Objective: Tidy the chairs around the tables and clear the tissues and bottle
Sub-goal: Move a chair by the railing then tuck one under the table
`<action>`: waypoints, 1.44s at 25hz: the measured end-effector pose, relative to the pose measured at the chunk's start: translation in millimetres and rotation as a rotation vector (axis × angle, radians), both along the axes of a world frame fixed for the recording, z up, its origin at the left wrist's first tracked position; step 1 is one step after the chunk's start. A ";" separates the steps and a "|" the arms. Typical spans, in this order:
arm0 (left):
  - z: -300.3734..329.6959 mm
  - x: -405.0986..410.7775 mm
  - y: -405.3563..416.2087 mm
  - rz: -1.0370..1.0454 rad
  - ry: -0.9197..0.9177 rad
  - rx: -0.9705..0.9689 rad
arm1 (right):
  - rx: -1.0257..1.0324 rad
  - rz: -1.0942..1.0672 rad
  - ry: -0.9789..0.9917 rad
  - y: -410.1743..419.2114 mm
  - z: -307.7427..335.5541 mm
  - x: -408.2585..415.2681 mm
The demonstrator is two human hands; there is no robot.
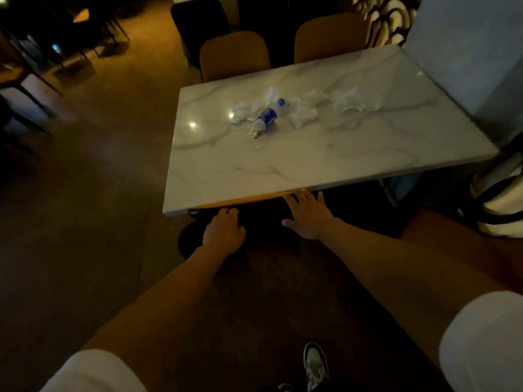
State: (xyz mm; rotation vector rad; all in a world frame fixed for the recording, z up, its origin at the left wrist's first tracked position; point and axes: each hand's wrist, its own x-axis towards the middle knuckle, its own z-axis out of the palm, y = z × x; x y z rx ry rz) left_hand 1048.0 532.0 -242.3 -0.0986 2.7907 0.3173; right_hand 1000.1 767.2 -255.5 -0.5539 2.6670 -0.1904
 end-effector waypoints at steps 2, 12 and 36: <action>6.7 11.4 19.1 -0.055 -0.001 0.063 | 0.006 -0.060 0.006 19.1 14.5 27.4; 20.8 72.3 156.0 -0.355 0.021 0.155 | 0.029 -0.416 -0.003 137.4 32.5 178.3; 30.4 131.1 687.0 -1.000 -0.094 0.109 | -0.106 -0.912 0.201 578.0 62.9 334.3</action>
